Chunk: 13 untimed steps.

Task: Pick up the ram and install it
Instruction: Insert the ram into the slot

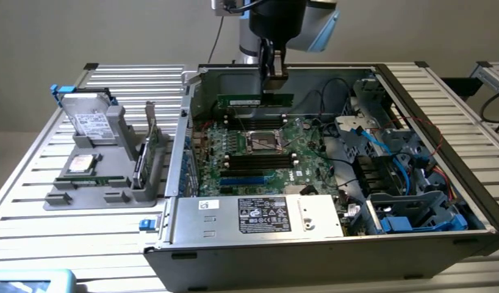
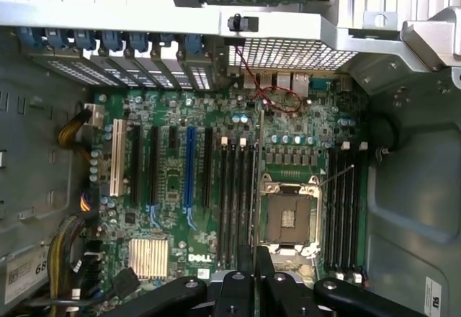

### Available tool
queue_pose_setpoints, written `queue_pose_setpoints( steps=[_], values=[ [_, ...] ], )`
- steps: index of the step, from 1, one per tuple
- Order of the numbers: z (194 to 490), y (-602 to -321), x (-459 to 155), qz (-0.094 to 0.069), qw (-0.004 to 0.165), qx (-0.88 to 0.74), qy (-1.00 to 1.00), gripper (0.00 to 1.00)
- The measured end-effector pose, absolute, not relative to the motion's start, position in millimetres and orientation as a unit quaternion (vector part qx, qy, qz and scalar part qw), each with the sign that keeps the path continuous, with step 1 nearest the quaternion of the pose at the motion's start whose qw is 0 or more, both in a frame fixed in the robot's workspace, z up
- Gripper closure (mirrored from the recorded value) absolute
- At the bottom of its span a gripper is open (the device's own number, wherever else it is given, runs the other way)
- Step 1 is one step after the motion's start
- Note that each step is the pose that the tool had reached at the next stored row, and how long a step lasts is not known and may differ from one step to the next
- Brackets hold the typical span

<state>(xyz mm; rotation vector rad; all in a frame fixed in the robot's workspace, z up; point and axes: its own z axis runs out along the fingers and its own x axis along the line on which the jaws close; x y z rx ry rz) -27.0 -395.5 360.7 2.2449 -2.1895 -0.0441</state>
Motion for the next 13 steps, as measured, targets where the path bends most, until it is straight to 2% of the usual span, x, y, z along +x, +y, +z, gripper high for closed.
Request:
queue_pose_setpoints(
  steps=[9, 13],
  values=[
    [352.7, -394.0, -22.7, -0.013, 0.002, 0.715, -0.699, 0.87],
    [350.8, -392.0, -22.5, -0.006, 0.002, 0.715, -0.699, 0.87]
  ],
)
